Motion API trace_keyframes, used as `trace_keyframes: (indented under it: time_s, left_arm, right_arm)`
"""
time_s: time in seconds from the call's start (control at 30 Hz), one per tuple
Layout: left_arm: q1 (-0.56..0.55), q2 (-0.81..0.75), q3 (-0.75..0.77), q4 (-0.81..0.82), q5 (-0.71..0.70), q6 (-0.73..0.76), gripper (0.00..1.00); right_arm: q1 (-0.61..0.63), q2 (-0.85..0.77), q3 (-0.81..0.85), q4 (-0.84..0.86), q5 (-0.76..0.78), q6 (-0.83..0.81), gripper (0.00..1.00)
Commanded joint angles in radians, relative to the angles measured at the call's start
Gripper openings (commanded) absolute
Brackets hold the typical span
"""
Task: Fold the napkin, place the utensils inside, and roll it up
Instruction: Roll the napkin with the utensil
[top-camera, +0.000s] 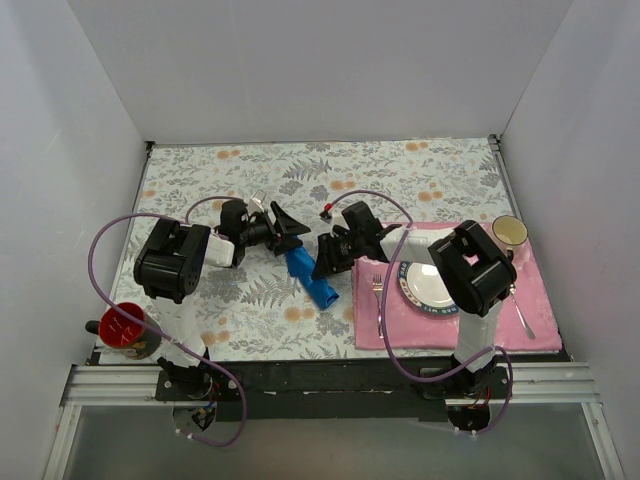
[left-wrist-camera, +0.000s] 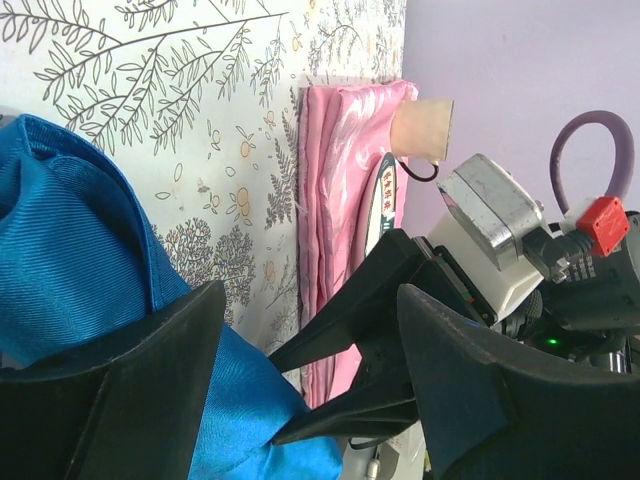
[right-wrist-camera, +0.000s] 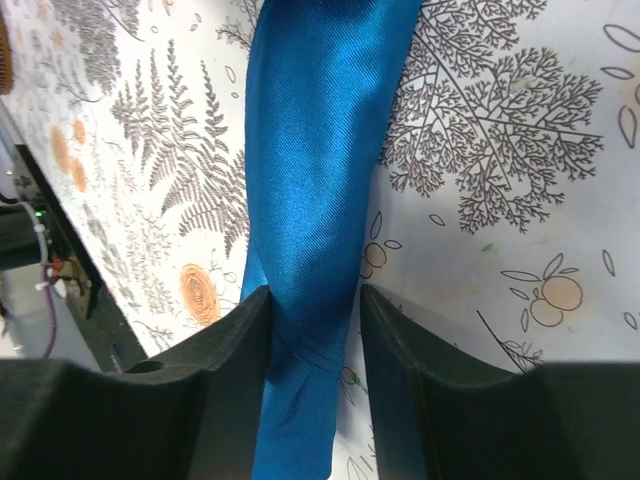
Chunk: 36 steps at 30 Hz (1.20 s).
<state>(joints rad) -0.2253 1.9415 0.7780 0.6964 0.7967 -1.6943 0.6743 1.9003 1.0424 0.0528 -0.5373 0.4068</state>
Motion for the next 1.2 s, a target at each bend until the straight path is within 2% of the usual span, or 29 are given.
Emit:
trace_keyframes:
  time_s: [0.0, 0.03, 0.1, 0.17, 0.2, 0.33, 0.43, 0.5, 0.6, 0.67, 0.9, 1.03, 1.17]
  left_arm:
    - [0.007, -0.003, 0.001, -0.084, -0.068, 0.058, 0.70]
    - [0.007, -0.004, -0.003, -0.080, -0.067, 0.055, 0.70]
    - [0.006, -0.007, -0.006, -0.077, -0.068, 0.054, 0.70]
    - [0.006, -0.012, -0.008, -0.080, -0.068, 0.056, 0.70]
    - [0.006, -0.013, -0.009, -0.080, -0.067, 0.056, 0.70]
    - [0.006, -0.018, 0.000, -0.089, -0.067, 0.061, 0.70]
    - [0.007, -0.015, 0.006, -0.090, -0.065, 0.061, 0.70]
    - [0.006, -0.013, 0.007, -0.090, -0.065, 0.059, 0.70]
    - [0.006, -0.013, 0.009, -0.089, -0.060, 0.058, 0.70]
    - [0.006, -0.013, 0.010, -0.093, -0.054, 0.055, 0.70]
    - [0.004, -0.033, 0.044, -0.141, -0.014, 0.045, 0.71]
    - [0.004, -0.061, 0.084, -0.195, 0.027, 0.047, 0.80]
    - [0.006, -0.108, 0.136, -0.264, 0.044, 0.055, 0.84]
  right_arm:
    - [0.027, 0.011, -0.021, -0.182, 0.126, -0.094, 0.42]
    - [0.030, 0.006, -0.012, -0.198, 0.132, -0.098, 0.38]
    - [0.039, -0.020, -0.004, -0.217, 0.137, -0.102, 0.39]
    - [0.045, -0.058, -0.007, -0.222, 0.140, -0.099, 0.44]
    - [0.051, -0.070, -0.021, -0.222, 0.140, -0.097, 0.51]
    - [0.065, -0.122, -0.089, -0.208, 0.149, -0.091, 0.55]
    - [0.079, -0.132, -0.160, -0.168, 0.152, -0.079, 0.54]
    - [0.085, -0.124, -0.185, -0.140, 0.148, -0.068, 0.49]
    - [0.093, -0.113, -0.182, -0.143, 0.151, -0.065, 0.43]
    - [0.093, -0.124, -0.139, -0.169, 0.167, -0.068, 0.43]
    - [0.091, -0.170, 0.033, -0.278, 0.281, -0.099, 0.70]
    - [0.091, -0.132, 0.100, -0.280, 0.295, -0.094, 0.75]
    - [0.084, -0.090, 0.133, -0.262, 0.290, -0.085, 0.78]
